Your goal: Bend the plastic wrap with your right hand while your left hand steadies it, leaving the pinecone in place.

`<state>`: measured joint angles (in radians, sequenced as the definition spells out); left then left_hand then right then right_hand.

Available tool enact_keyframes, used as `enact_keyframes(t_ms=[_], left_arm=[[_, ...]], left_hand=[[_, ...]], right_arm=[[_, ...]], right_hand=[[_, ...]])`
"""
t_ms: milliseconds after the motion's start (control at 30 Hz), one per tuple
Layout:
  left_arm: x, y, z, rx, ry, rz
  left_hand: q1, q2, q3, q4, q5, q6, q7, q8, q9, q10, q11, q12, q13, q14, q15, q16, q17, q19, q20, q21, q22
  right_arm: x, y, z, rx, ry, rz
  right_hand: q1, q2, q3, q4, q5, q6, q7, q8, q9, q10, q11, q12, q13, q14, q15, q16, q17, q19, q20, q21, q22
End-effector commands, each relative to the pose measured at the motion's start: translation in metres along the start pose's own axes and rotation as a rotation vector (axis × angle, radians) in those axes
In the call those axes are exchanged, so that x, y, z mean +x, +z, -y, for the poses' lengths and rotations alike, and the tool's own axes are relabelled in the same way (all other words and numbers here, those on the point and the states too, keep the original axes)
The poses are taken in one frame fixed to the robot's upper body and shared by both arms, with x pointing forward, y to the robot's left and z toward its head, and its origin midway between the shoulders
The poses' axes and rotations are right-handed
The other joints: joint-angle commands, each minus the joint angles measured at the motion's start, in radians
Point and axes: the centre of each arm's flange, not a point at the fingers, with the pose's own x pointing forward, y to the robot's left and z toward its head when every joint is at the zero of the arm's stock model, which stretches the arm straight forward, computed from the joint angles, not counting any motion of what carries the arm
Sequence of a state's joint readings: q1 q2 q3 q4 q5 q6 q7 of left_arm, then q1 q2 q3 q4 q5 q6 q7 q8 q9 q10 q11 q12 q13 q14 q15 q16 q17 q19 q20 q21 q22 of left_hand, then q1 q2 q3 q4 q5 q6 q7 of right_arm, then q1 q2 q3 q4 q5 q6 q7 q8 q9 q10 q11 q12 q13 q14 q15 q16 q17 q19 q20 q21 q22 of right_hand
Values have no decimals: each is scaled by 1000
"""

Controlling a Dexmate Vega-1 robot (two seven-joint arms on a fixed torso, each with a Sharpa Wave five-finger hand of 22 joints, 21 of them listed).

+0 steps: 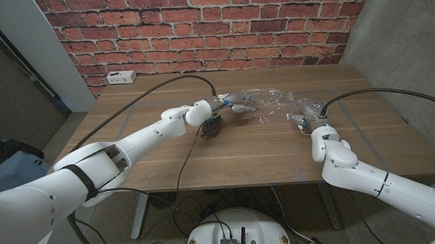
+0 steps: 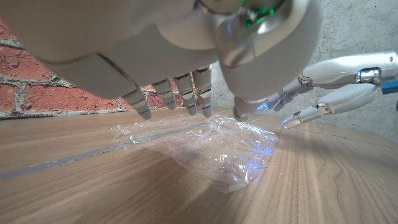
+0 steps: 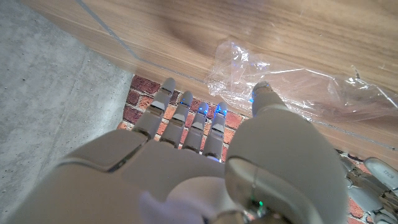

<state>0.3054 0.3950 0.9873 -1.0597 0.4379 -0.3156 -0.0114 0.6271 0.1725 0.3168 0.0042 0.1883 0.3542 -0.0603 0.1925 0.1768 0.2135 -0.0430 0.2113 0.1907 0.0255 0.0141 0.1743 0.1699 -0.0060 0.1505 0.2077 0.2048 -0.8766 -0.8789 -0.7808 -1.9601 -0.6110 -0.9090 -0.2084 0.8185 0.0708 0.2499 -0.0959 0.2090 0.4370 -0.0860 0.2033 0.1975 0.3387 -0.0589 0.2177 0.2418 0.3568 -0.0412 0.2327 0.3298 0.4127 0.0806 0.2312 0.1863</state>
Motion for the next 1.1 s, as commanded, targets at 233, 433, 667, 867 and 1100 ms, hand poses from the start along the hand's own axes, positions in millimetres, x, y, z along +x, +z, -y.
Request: enact_keyframes(t_ms=[233, 433, 667, 867, 1100], left_arm=[[3, -2, 5, 9, -53, -12], [3, -2, 6, 16, -80, -11], [5, -3, 6, 12, -98, -2], [9, -2, 6, 6, -110, 0], [14, -5, 3, -5, -111, 1]], left_hand=[[-30, 0, 12, 11, -2, -2, -14, -7, 3, -3, -1, -3, 1, -11, 20, 2, 3, -32, 24, -6, 1], [-48, -8, 10, 18, -6, -19, -27, -13, 3, -18, -1, -8, 2, -30, 25, -1, 4, -55, 26, -9, 1], [-66, -11, 8, 26, -9, -28, -29, -14, 3, -27, -2, -10, 2, -11, 32, 9, 5, -62, 32, -7, 2], [-75, -11, 7, 31, -11, -33, -26, -15, 3, -33, 0, -11, 3, -11, 36, 9, 6, -70, 41, -7, 3], [-91, -10, 6, 40, -12, -38, -22, -15, 3, -40, 4, -12, 3, -16, 37, 8, 7, -77, 42, -6, 3]], right_arm=[[-6, 10, -13, -60, 7, -2], [-4, 13, -16, -57, 14, -11], [0, 15, -18, -63, 1, -26], [5, 13, -19, -68, 6, -25], [14, 13, -21, -50, 35, -39]], right_hand=[[29, -26, 9, -32, 15, -6, -4, -3, 4, -4, -4, -6, -1, -5, -98, -5, -5, 8, 3, -1, 1], [46, -24, 17, -42, 24, -5, -13, -2, 4, -3, -9, -4, -1, 1, -107, -4, -7, 15, -2, 0, 1], [52, -24, 20, -46, 28, -6, -14, -3, 4, -2, -10, -4, -1, 1, -108, -4, -8, 17, -5, 0, 0], [62, -19, 26, -50, 33, -3, -15, -1, 4, 1, -12, -2, -2, 5, -113, -3, -8, 19, -8, 0, 0], [83, -25, 32, -62, 41, -18, -19, -6, 5, -8, -15, -6, -2, -3, -114, -8, -12, 17, -11, -2, 0]])
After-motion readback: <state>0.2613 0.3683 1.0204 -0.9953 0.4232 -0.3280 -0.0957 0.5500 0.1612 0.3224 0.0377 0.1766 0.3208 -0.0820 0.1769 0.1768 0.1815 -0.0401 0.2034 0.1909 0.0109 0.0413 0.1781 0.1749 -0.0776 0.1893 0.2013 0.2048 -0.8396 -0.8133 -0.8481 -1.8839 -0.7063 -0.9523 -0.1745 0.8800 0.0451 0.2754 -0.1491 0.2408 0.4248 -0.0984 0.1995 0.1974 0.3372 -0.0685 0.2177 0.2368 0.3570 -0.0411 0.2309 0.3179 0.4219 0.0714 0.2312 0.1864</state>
